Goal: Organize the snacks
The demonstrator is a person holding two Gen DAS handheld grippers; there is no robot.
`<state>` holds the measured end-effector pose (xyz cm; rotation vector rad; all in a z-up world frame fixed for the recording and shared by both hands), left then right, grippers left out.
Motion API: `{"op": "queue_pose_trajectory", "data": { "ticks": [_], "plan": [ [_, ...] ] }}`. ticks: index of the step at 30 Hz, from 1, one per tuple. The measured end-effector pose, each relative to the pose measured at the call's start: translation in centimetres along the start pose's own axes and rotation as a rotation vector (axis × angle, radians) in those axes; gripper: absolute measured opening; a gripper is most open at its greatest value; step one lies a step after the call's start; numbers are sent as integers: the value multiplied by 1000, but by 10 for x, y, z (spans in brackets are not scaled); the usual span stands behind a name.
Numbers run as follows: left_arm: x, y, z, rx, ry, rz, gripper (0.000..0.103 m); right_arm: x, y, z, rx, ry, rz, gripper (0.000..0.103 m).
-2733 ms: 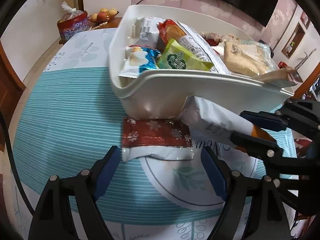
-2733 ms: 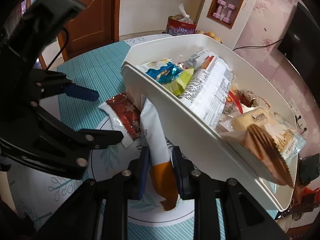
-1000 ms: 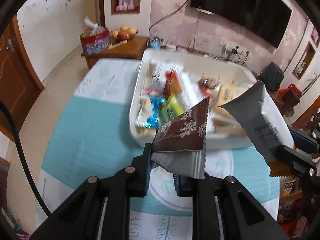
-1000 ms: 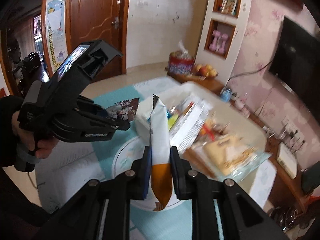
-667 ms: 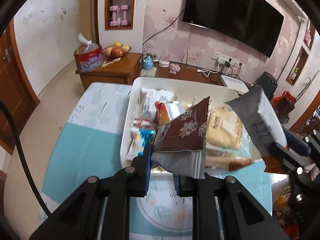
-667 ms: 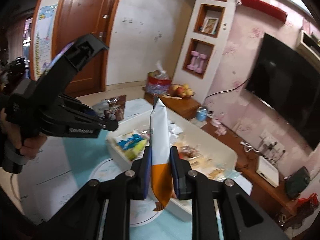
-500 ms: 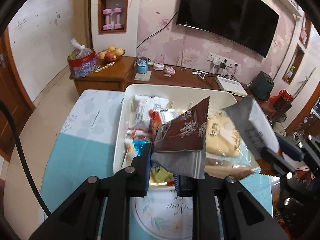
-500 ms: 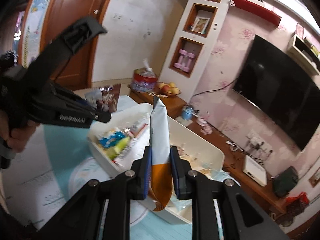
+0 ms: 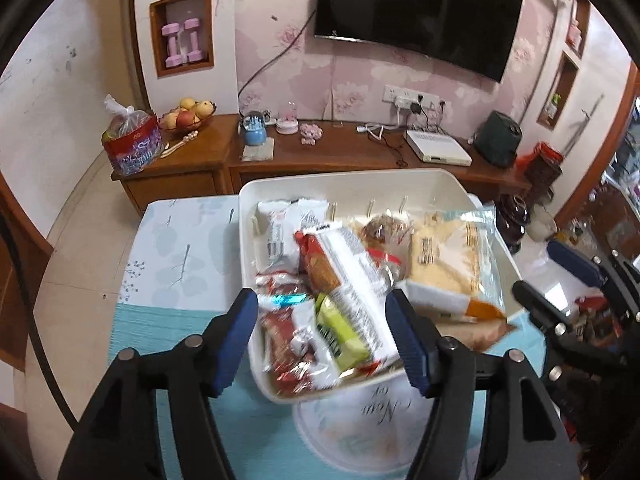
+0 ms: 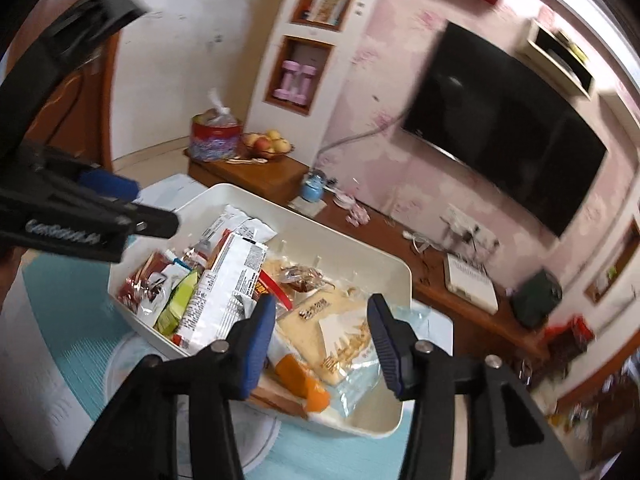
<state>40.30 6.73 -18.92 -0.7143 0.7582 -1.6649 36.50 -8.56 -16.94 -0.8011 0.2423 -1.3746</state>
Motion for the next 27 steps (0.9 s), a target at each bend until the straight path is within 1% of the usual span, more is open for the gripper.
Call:
{"op": "queue_pose_trajectory", "data": {
  "ticks": [1, 5, 6, 7, 9, 11, 13, 15, 16, 18, 20, 23, 24, 27],
  "plan": [
    [-2, -5, -4, -11, 2, -3, 65, 1, -5, -3, -20, 19, -14, 50],
    [-9, -27, -23, -50, 8, -17, 65, 8, -22, -15, -88, 53, -63, 60],
    [-10, -33, -30, -59, 14, -17, 66, 9, -26, -21, -129, 81, -60, 61],
    [-11, -38, -38, -72, 21, -11, 67, 10, -31, -31, -189, 134, -42, 61],
    [-14, -49, -55, -106, 28, 6, 67, 12, -39, -46, -256, 204, -5, 62],
    [-15, -59, -70, -137, 17, 13, 68, 13, -51, -66, -342, 277, 13, 62],
    [-13, -73, -90, -174, -8, 6, 68, 13, -63, -84, -396, 333, 15, 62],
    [-9, -91, -108, -199, -34, 10, 68, 14, -78, -105, -457, 421, 38, 63],
    [-6, -100, -115, -203, -48, 11, 69, 12, -85, -112, -475, 458, 52, 65],
    [2, -119, -126, -205, -74, 6, 73, 11, -100, -127, -505, 531, 71, 73],
    [12, -139, -135, -204, -91, 7, 76, 8, -120, -142, -526, 587, 101, 75],
    [31, -167, -143, -195, -97, -4, 79, 5, -149, -152, -545, 588, 111, 77],
    [41, -181, -143, -182, -87, -4, 83, 5, -163, -153, -537, 585, 120, 79],
    [60, -218, -137, -108, -68, 31, 87, 9, -201, -143, -489, 567, 134, 87]
  ]
}}
Point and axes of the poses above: each gripper's, at about its wrist camera, not at the fingertips, and y roughly the way its jaws point, x to its right, z to its top, the point moved 9 cm from there along y, roughly the way its jaws point, and after that the axes turned 2 degrees about y, right-handed, at the moved point
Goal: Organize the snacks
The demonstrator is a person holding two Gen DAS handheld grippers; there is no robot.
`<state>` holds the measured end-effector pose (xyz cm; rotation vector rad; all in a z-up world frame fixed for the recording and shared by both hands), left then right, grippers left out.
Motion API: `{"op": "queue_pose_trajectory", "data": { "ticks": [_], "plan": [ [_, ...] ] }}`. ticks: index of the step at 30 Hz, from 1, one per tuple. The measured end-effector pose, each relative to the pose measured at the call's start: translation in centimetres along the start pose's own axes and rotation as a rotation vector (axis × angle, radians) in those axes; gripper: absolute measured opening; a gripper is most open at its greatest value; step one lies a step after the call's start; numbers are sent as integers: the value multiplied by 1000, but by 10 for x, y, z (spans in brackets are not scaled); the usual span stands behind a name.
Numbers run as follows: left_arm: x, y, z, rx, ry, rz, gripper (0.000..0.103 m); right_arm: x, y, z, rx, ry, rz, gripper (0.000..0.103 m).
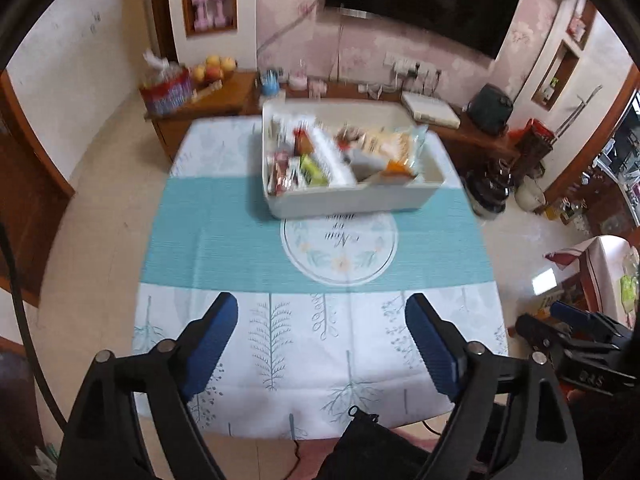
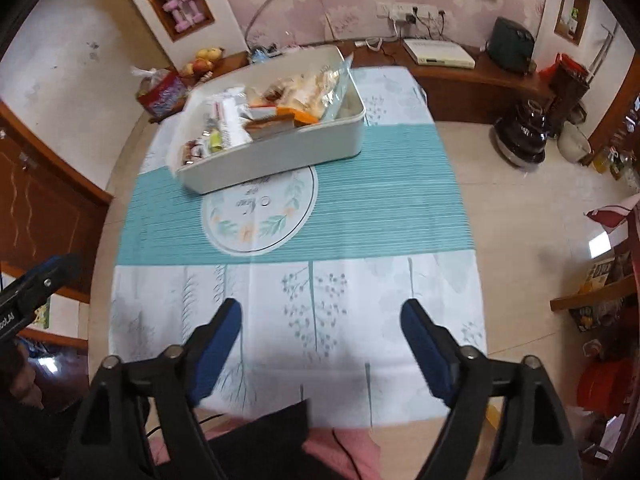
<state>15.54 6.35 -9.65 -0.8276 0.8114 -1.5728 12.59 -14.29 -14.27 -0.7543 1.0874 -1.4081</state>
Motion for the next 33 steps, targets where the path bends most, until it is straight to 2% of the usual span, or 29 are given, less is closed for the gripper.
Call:
{"op": "queue_pose_trajectory", "data": {
  "ticks": [6, 12, 15, 19, 27, 33],
  "plan": [
    [36, -51, -10, 86, -61, -18, 88, -2, -67, -3, 139, -48, 39, 95],
    [48, -71, -31, 114, -63, 48, 88, -2, -97, -22, 223, -56, 49, 96],
    [51, -79, -40, 138, -62, 92, 92, -6, -104, -29, 252, -88, 54, 97],
    [54, -88, -43, 171, -35, 121, 103, -12, -108, -33, 266, -114, 68, 103],
    [45, -102, -33, 235, -44, 187, 103, -16, -117, -23, 314, -128, 69, 103],
    [49, -101, -32, 232, -37, 189, 103, -19, -116, -24, 308, -136, 67, 103]
  ]
}}
Point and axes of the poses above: each gripper's, at about its wrist camera, not at the fingertips, and y roughly the way its jaws point, x to its right, z to its top, the point moved 9 cm from there along y, roughly the way its jaws point, and after that the axes turned 2 degrees about y, right-handed, at the moved point
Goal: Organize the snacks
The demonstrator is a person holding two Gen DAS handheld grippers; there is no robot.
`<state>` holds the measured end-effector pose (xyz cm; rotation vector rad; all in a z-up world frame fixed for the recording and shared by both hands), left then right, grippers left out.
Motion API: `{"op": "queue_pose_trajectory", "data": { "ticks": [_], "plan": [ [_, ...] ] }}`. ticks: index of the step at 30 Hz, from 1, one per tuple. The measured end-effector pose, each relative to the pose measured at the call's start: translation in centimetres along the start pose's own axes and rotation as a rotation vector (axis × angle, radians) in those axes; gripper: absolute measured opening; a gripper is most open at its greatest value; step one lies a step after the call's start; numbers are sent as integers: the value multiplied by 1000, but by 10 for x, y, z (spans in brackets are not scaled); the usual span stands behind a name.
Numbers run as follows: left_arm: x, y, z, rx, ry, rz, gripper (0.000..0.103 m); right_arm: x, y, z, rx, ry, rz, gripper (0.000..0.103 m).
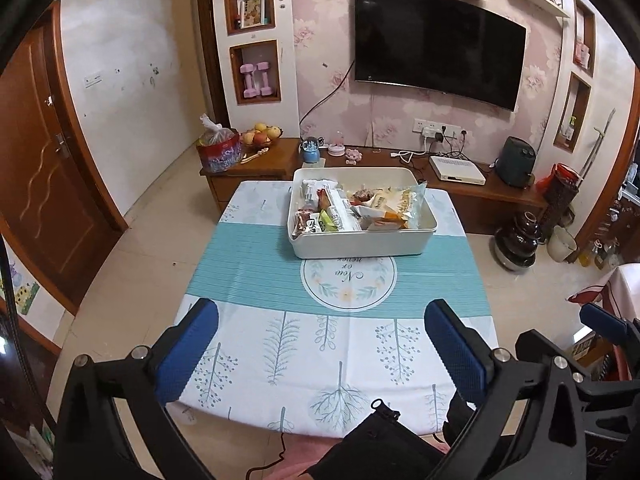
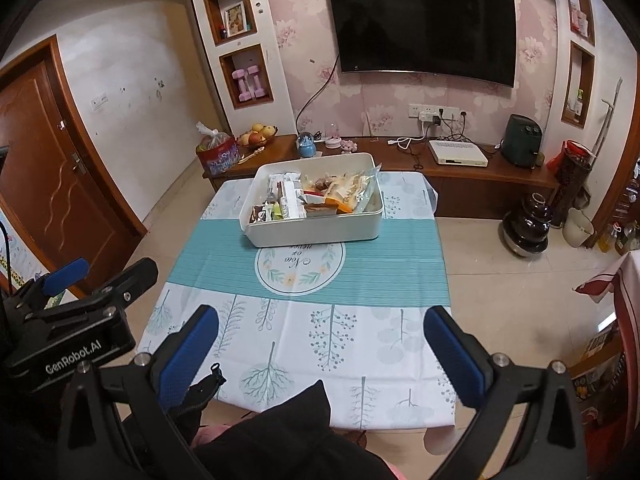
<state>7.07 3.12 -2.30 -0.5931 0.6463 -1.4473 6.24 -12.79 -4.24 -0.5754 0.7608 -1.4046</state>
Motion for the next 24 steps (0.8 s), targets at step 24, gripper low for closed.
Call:
{"op": "queue_pose_trajectory", "data": {
  "ticks": [24],
  "plan": [
    [-5, 0, -9, -14, -9, 17, 103, -4, 8, -13, -41, -20, 17, 103]
  ]
}}
Point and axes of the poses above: each gripper's, at about its wrist camera, not at the fingertips, and y roughly the way its jaws point, x to its right, z to its top, the point moved 9 cm from there along y, roughly the way its jaws point, and after that the axes turned 2 degrees about y, right-handed, at the moved point
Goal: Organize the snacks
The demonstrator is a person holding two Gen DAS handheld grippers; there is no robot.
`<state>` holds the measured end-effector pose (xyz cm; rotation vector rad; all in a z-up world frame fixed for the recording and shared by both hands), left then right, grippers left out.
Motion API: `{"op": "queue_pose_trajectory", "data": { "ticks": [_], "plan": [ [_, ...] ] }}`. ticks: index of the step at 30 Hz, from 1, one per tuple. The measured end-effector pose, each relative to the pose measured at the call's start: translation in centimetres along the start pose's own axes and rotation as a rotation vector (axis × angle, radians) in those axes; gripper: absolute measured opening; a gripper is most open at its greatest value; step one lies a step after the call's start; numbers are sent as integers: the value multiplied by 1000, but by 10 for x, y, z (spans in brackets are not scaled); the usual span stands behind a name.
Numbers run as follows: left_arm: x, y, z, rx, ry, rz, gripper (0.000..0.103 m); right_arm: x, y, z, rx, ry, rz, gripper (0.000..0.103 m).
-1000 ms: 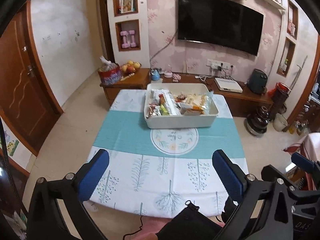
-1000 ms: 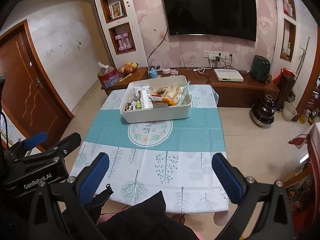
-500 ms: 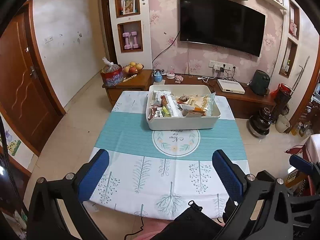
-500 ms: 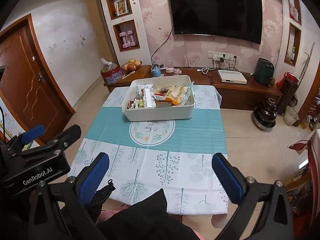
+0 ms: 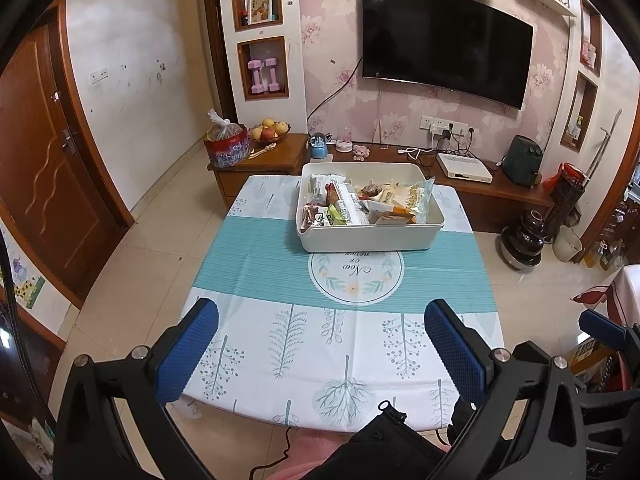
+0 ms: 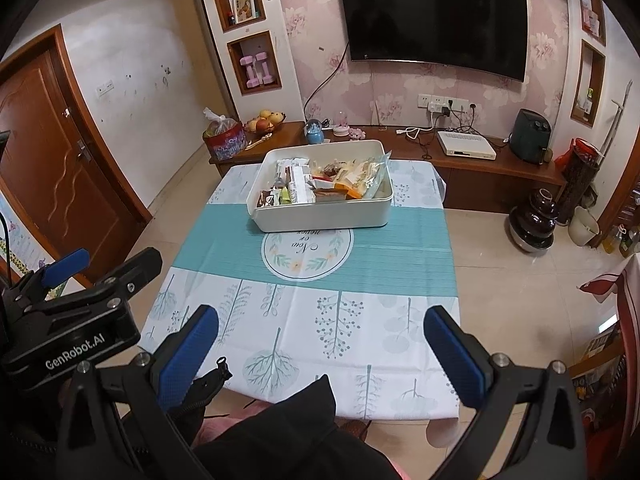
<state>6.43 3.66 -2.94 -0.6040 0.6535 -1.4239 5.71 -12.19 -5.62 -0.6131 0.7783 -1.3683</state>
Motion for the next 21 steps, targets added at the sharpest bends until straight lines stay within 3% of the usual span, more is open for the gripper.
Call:
{"op": "queue_pose_trajectory", "data": {
  "ticks": [21],
  "plan": [
    [0, 0, 0, -3, 2, 2, 103, 1, 1, -1, -5, 3, 2, 103]
  ]
}}
Point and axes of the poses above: each gripper's, at about its wrist camera, not at the fingertips, and y roughly the way its jaws point, x to its right, z to its top, the point moved 9 cm from there along y, roughly the way its jaws point, and after that the axes turned 2 degrees about y, right-handed, at the moved point
